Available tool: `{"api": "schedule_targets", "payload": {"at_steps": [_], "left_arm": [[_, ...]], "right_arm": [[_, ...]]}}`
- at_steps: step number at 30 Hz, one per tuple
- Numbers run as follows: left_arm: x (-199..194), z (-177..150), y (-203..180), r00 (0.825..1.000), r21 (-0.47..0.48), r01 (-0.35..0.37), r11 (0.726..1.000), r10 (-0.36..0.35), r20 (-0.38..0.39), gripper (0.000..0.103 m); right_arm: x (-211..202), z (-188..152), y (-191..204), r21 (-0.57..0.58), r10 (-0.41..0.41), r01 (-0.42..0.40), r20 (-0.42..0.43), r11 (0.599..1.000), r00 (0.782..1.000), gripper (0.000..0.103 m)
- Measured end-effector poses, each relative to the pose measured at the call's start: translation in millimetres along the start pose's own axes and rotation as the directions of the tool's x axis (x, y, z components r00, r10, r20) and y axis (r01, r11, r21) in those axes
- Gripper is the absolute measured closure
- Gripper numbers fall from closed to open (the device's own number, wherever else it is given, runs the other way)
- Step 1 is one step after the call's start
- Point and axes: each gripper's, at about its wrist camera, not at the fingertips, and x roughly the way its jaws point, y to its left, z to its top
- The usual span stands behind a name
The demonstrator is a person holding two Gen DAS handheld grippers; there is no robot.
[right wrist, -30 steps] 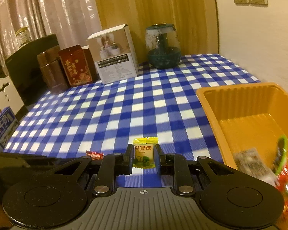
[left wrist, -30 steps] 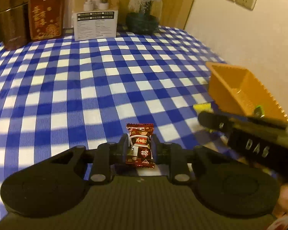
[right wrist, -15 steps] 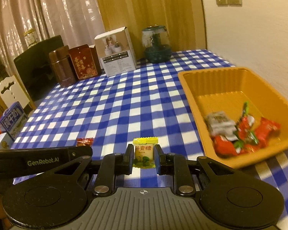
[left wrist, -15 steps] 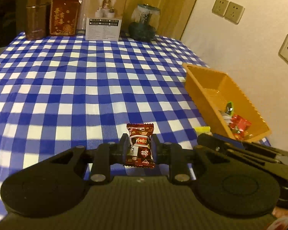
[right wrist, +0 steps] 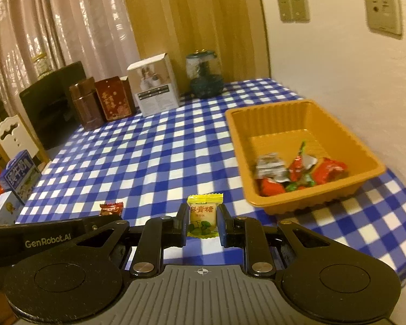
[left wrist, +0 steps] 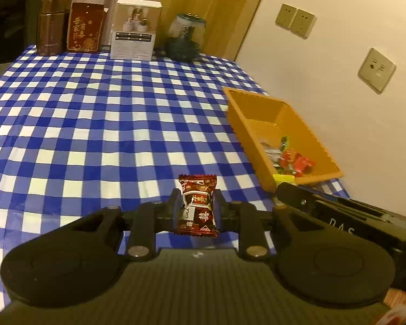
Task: Organize snacks
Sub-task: 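Carry the brown and yellow candies over the orange tray with both tools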
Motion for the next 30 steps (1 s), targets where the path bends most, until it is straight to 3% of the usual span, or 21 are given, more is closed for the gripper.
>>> {"api": "schedule_targets", "payload": {"at_steps": [10, 30], "left_arm": [[-11, 0, -36, 0.999, 0.054, 0.033, 0.998, -0.033, 0.01, 0.082], [8, 8, -96, 0.993, 0.122, 0.114, 0.986, -0.114, -0.005, 0.082]], "right_arm": [[-30, 2, -24, 0.009, -0.037, 0.036, 0.023, 0.999, 0.999, 0.081], [-52, 10, -81, 0.067, -0.119, 0.115, 0.058, 0.991, 0.991, 0.081]]}}
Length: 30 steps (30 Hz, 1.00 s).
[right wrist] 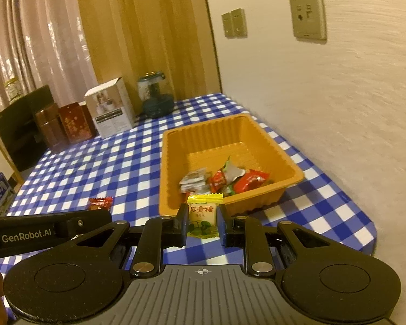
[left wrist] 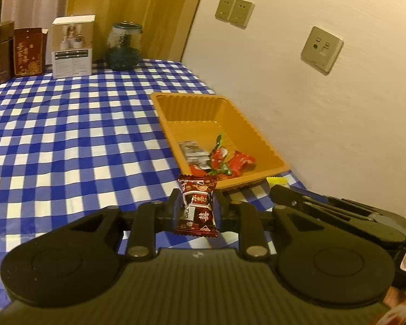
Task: Organize snacks
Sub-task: 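Carry the brown and yellow candies over the orange tray with both tools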
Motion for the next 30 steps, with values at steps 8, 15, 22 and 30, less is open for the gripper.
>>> {"api": "schedule_targets", "payload": {"at_steps": [8, 15, 22, 30], "left_arm": [[13, 13, -15, 1.0, 0.019, 0.024, 1.0, -0.024, 0.01, 0.082], [33, 32, -24, 0.999, 0.04, 0.031, 0.999, -0.032, 0.014, 0.082], [60, 43, -28, 0.999, 0.051, 0.032, 0.998, -0.032, -0.006, 0.082], [90, 49, -30, 0.999, 0.049, 0.034, 0.998, -0.033, -0.037, 0.082]], "right_arm": [[2, 10, -19, 0.01, -0.021, 0.021, 0.016, 1.0, 1.0, 0.081], [15, 28, -35, -0.003, -0.03, 0.03, 0.033, 1.0, 0.999, 0.081], [35, 48, -49, -0.023, -0.028, 0.029, 0.043, 0.999, 0.999, 0.081], [58, 61, -56, -0.056, -0.025, 0.027, 0.035, 0.998, 0.999, 0.081]]}}
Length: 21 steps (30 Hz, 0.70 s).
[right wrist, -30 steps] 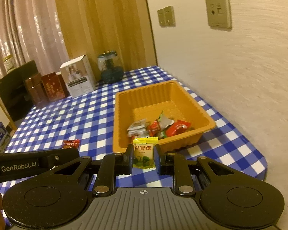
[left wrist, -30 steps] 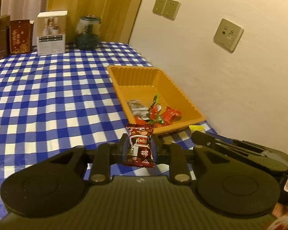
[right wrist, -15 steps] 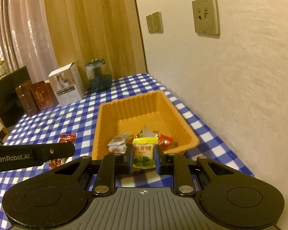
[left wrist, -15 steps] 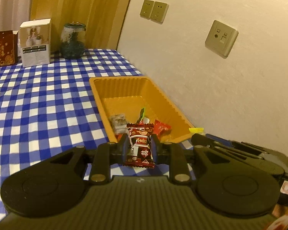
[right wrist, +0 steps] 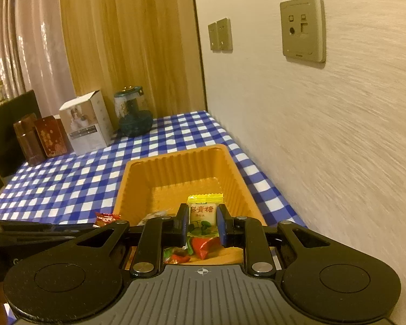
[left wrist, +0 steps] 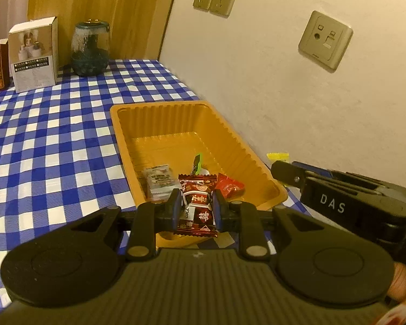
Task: Organize snacks
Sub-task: 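Carry the brown and yellow candies over the orange tray with both tools, then lower both candies into the tray while both tools open to release them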
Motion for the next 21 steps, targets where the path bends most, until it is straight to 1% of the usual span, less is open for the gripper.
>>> {"api": "schedule_targets", "payload": {"at_steps": [9, 21], "left_arm": [[21, 6, 2, 1.0, -0.009, 0.005, 1.0, -0.005, -0.02, 0.082], [38, 12, 8, 1.0, -0.025, 0.014, 1.0, -0.014, -0.025, 0.082]], "right_arm": [[16, 1, -3, -0.005, 0.009, -0.009, -0.022, 1.0, 1.0, 0.081], [31, 6, -8, 0.013, 0.006, -0.005, -0.038, 1.0, 0.999, 0.081]]}}
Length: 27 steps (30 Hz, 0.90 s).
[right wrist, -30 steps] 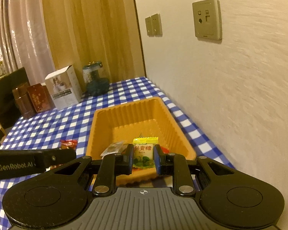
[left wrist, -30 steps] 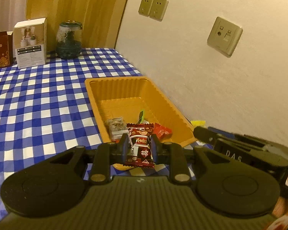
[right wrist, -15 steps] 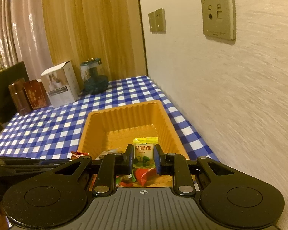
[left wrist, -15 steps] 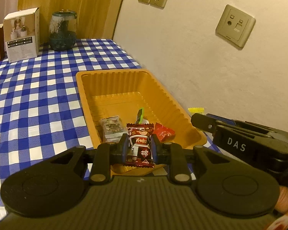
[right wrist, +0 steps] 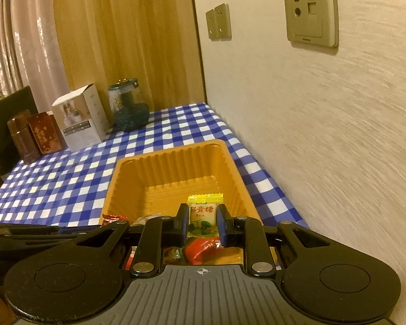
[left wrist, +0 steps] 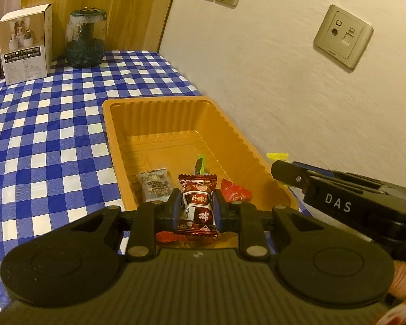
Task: Organize snacks
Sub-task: 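Lower both candies into the tray while both tools open to release them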
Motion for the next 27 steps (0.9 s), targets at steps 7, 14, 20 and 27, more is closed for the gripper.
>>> {"api": "schedule_targets", "payload": {"at_steps": [7, 14, 20, 27], "left_arm": [[8, 2, 1, 1.0, 0.007, -0.003, 1.0, 0.003, -0.003, 0.082], [14, 5, 2, 1.0, 0.013, 0.003, 1.0, -0.003, -0.008, 0.079], [12, 5, 8, 1.0, 0.021, -0.024, 0.999, 0.024, 0.007, 0.061], [3, 0, 18, 0.998, 0.021, -0.058, 0.998, 0.058, 0.011, 0.061]], "right_arm": [[7, -1, -2, 0.008, -0.002, 0.002, -0.011, 1.0, 1.0, 0.081], [9, -1, -2, 0.006, -0.003, 0.003, -0.015, 1.0, 1.0, 0.081], [10, -1, -1, 0.006, -0.003, 0.003, -0.015, 1.0, 1.0, 0.081], [12, -2, 0, 0.011, 0.003, -0.003, -0.021, 1.0, 1.0, 0.081]]}}
